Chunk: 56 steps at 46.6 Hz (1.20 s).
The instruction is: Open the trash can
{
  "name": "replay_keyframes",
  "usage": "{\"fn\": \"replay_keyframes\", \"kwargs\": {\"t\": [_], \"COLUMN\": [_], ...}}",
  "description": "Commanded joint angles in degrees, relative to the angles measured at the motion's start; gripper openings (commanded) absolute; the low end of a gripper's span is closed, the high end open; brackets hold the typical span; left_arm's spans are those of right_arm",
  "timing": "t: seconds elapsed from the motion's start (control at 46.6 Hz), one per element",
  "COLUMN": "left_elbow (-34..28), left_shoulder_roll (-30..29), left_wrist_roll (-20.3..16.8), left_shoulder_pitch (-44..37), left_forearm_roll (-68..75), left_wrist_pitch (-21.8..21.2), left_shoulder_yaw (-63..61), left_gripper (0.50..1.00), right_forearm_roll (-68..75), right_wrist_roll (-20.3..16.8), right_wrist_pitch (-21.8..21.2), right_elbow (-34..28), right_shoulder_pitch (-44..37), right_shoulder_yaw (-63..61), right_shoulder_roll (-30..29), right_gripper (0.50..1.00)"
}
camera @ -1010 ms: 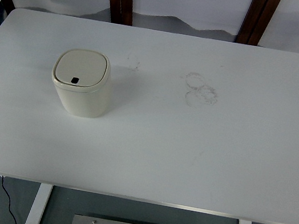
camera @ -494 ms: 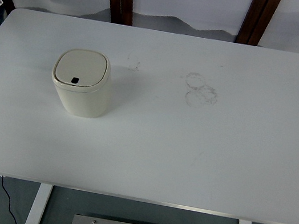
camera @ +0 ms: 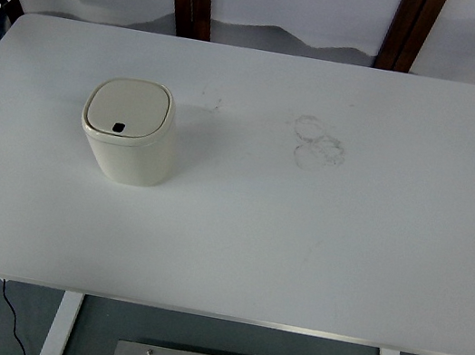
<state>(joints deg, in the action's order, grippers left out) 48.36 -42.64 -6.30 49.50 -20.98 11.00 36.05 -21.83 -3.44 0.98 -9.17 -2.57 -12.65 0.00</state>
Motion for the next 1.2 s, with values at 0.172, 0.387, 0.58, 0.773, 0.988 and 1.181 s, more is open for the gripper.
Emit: {"fn": "replay_keyframes", "kwargs": {"t": [0.172,0.387,0.58,0.773,0.988,1.181], "left_elbow": [5.87,10.69,16.94,18.17,21.16,21.34], "left_shoulder_roll": [-2.1,-5.61,-8.07,-8.25,-8.34,-8.16], "left_wrist_roll": [2.96,5.24,5.33,6.64,8.67,9.72], "left_shoulder_pitch": [1.03,3.4,9.73,17.99,28.45,37.85], "left_forearm_roll": [-0.03,0.15,0.32,2.43,7.61,12.53], "left_wrist_pitch": [-3.88,-5.46,-6.16,-5.55,-3.71,1.57], "left_shoulder_yaw": [-0.28,-5.8,-19.42,-30.85,-41.05,-51.42], "left_gripper": [1.0,1.0,1.0,1.0,1.0,1.0], "right_forearm_roll": [0.04,0.03,0.04,0.04,0.03,0.04], "right_wrist_roll": [0.01,0.01,0.01,0.01,0.01,0.01], "right_wrist_pitch": [-0.02,-0.02,-0.02,-0.02,-0.02,-0.02], "right_elbow": [0.03,0.03,-0.06,0.03,-0.06,0.03], "right_shoulder_pitch": [0.02,0.02,-0.07,0.02,-0.07,-0.07], "right_shoulder_yaw": [0.0,0.0,0.0,0.0,0.0,0.0], "right_shoulder_roll": [0.0,0.0,0.0,0.0,0.0,0.0], "right_gripper": [0.995,0.995,0.995,0.995,0.995,0.995]}}
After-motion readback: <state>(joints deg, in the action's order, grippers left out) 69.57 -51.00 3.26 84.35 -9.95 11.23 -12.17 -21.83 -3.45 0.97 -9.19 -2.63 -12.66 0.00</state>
